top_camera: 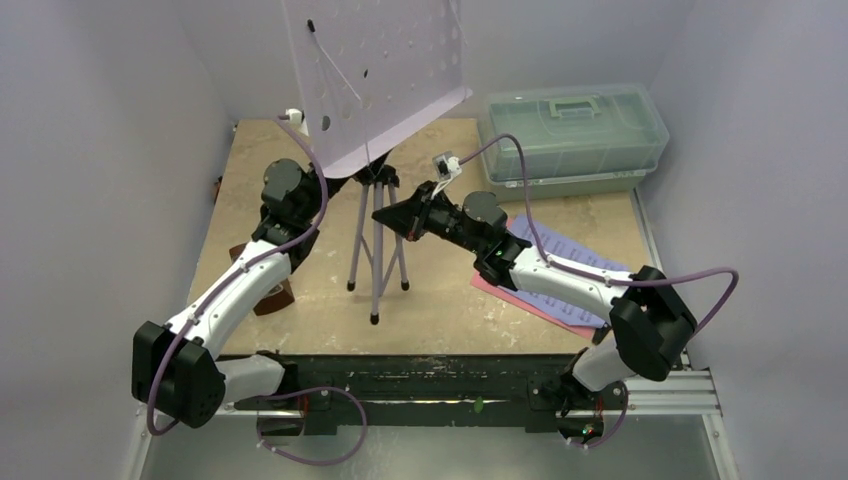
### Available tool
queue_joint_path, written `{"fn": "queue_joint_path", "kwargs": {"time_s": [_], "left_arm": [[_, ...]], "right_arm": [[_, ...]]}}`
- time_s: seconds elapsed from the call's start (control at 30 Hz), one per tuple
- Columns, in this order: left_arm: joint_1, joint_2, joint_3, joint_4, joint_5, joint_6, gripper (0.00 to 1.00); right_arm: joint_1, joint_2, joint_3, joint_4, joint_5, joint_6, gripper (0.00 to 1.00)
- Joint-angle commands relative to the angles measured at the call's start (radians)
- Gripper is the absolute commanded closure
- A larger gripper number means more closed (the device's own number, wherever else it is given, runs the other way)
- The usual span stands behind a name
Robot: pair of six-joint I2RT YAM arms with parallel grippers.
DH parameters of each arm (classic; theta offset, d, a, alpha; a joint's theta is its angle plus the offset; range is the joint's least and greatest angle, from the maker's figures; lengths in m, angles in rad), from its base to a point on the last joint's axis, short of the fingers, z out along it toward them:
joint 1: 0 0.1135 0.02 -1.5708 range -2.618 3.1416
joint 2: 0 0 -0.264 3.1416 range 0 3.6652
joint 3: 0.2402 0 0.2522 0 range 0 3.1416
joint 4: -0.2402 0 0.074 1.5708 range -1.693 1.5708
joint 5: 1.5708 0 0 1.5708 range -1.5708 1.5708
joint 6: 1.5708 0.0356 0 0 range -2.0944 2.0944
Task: Set up the instrument practice props
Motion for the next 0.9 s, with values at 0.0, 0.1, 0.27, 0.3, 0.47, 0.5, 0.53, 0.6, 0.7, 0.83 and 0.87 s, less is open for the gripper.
{"fn": "queue_joint_path", "kwargs": {"time_s": [0.0, 0.1, 0.27, 0.3, 0.47, 0.5, 0.53, 0.6, 0.7, 0.83, 0.87], "left_arm": [[0.001, -0.155, 0.01, 0.62, -0.016, -0.125, 1.0], [0.001, -0.168, -0.039, 0.652, -0.012, -0.145, 1.0], [0.001, -0.176, -0.048, 0.683, -0.018, -0.153, 1.0], [0.001, -0.178, -0.042, 0.678, -0.017, -0.146, 1.0], [0.001, -0.173, 0.034, 0.681, -0.022, -0.117, 1.0], [0.001, -0.166, 0.065, 0.681, -0.019, -0.113, 1.0], [0.001, -0.158, 0.105, 0.682, -0.016, -0.108, 1.0], [0.009, -0.14, 0.156, 0.698, -0.005, -0.119, 1.0], [0.012, -0.129, 0.209, 0.707, -0.02, -0.116, 1.0], [0.012, -0.115, 0.244, 0.741, -0.009, -0.117, 1.0], [0.012, -0.113, 0.241, 0.745, -0.009, -0.122, 1.0]], "right_arm": [[0.008, 0.027, -0.006, -0.323, -0.056, 0.293, 1.0], [0.008, 0.025, 0.002, -0.34, -0.021, 0.325, 1.0], [0.008, 0.037, 0.014, -0.375, 0.079, 0.166, 1.0], [0.007, 0.039, 0.006, -0.377, 0.102, 0.147, 1.0], [0.01, 0.027, -0.018, -0.405, 0.162, 0.046, 1.0], [0.014, 0.025, -0.016, -0.408, 0.165, 0.027, 1.0], [0.016, 0.022, -0.021, -0.406, 0.172, 0.016, 1.0], [0.018, 0.02, -0.026, -0.404, 0.195, -0.006, 1.0], [0.019, 0.023, 0.001, -0.443, 0.234, -0.049, 1.0], [0.023, 0.019, 0.012, -0.433, 0.276, -0.092, 1.0], [0.023, 0.024, 0.019, -0.439, 0.287, -0.095, 1.0]]}}
